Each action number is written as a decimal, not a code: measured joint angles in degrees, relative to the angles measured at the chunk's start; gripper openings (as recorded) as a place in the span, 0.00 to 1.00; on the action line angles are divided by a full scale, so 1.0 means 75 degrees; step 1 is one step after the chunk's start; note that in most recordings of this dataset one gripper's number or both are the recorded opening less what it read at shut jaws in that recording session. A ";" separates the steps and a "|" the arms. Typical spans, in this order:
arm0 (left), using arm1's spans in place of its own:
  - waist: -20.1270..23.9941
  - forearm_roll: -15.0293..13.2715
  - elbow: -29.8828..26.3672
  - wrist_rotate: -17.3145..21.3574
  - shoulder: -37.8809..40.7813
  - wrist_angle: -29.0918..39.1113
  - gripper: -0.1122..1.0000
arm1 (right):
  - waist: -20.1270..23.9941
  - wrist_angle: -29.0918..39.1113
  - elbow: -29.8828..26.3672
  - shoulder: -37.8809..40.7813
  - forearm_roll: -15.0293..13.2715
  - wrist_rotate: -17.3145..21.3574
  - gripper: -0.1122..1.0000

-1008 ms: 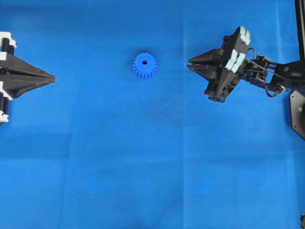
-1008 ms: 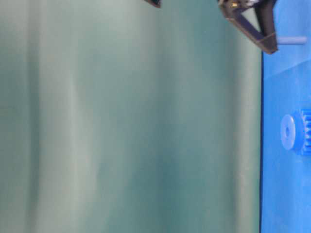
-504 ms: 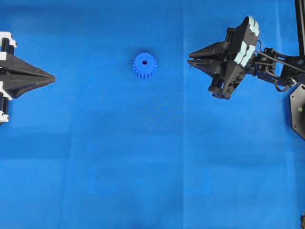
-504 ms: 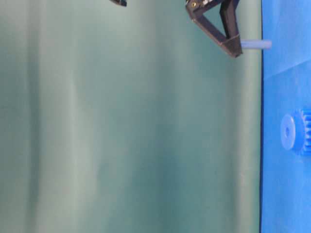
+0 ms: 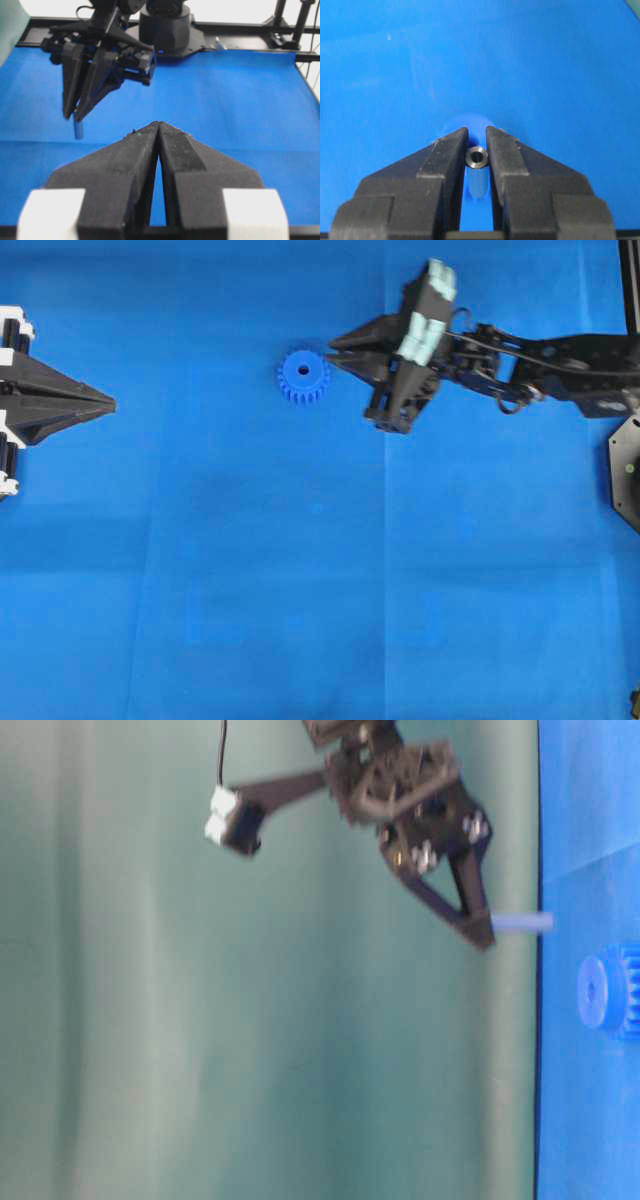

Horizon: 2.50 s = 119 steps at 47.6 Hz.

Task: Insert the shaft placed at a random location into the center hole of the small gear at another random location.
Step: 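Lift the shaft and carry it left over the blue gear, then align the shaft over the gear's center hole and lower it in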

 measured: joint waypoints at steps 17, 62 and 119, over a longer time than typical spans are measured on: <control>0.0000 0.0000 0.0000 0.0000 0.0000 0.0000 0.10 | 0.0000 0.0293 -0.0973 0.0574 -0.0035 -0.0129 0.12; 0.0000 0.0000 0.0000 0.0000 0.0000 0.0000 0.10 | -0.0012 -0.0012 -0.1078 0.1395 -0.0035 -0.0117 0.12; 0.0012 0.0000 0.0000 0.0000 0.0000 0.0000 0.10 | 0.0000 -0.0246 -0.1102 0.2016 0.0047 -0.0059 0.33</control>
